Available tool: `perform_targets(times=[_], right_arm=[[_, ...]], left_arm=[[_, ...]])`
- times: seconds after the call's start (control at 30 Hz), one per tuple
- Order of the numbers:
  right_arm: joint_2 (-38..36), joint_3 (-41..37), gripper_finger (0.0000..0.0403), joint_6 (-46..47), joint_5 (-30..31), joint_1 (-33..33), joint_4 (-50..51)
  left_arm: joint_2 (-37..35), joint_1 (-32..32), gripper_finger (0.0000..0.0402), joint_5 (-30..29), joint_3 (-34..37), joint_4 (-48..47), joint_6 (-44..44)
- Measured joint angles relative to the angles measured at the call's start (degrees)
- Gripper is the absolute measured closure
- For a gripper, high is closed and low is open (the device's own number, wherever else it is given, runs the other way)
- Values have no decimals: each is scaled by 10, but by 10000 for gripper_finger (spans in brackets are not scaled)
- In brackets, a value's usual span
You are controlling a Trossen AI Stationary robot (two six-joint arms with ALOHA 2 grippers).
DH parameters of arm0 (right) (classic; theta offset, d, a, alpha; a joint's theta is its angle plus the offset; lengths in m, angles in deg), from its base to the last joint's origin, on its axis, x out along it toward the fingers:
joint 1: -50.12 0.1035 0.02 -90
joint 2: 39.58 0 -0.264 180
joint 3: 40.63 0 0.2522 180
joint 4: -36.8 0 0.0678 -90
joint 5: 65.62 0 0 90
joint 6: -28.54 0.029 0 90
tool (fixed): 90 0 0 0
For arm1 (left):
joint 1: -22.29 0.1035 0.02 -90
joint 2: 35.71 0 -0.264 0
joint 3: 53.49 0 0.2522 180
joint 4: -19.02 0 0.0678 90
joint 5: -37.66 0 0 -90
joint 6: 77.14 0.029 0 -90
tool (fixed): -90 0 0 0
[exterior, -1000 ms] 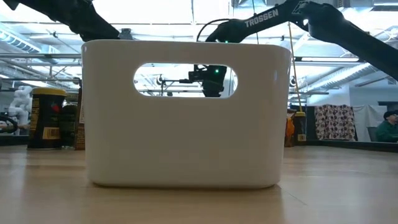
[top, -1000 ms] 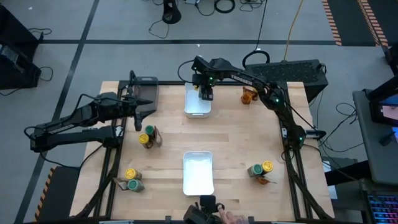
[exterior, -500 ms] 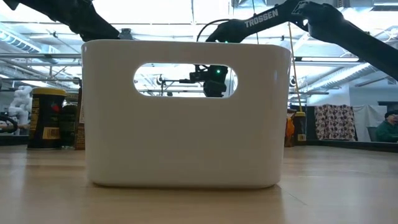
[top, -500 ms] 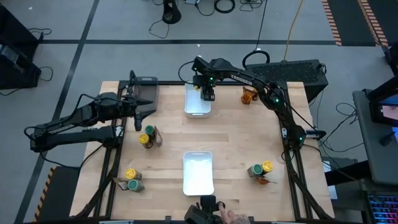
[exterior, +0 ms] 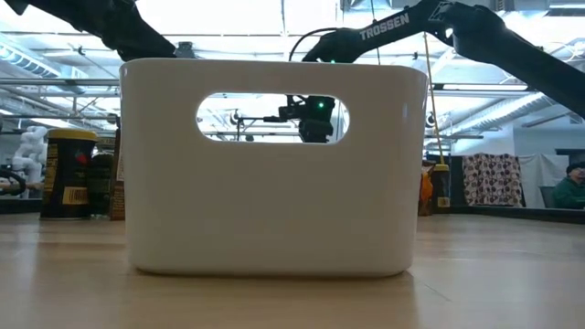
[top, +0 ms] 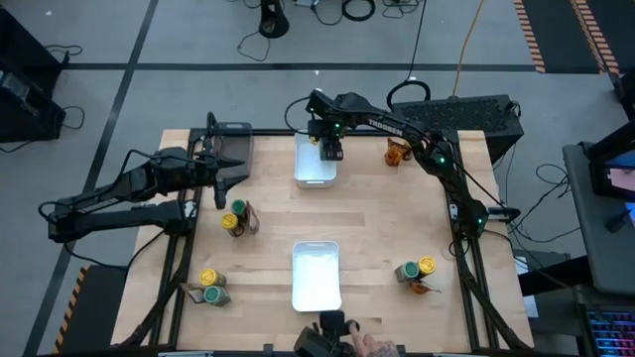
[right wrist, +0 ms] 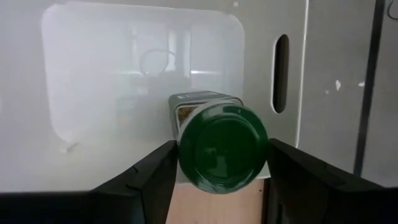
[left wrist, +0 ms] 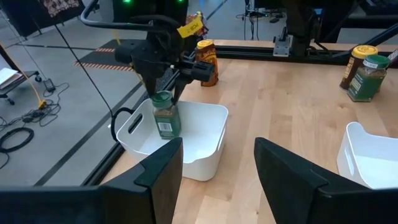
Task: Sort spices by type
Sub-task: Put the top right green spice bottle into the top white bin, then put the top left green spice bottle into the top white bin
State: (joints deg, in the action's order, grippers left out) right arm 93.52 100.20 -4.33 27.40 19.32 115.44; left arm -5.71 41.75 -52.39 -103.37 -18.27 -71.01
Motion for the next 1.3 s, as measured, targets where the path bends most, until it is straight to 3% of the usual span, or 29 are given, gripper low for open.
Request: perform_targets(times=[0.47,0.9,1.3], right_arm=[[-3,0,174,2,20,4,4],[-66,0,174,6,44,23,18],[-83,0,174,16,42,104,9]], left_arm=[[0,0,199,0,0,0,-1],[0,0,199,0,0,3,-14],[0,0,199,0,0,2,-56]])
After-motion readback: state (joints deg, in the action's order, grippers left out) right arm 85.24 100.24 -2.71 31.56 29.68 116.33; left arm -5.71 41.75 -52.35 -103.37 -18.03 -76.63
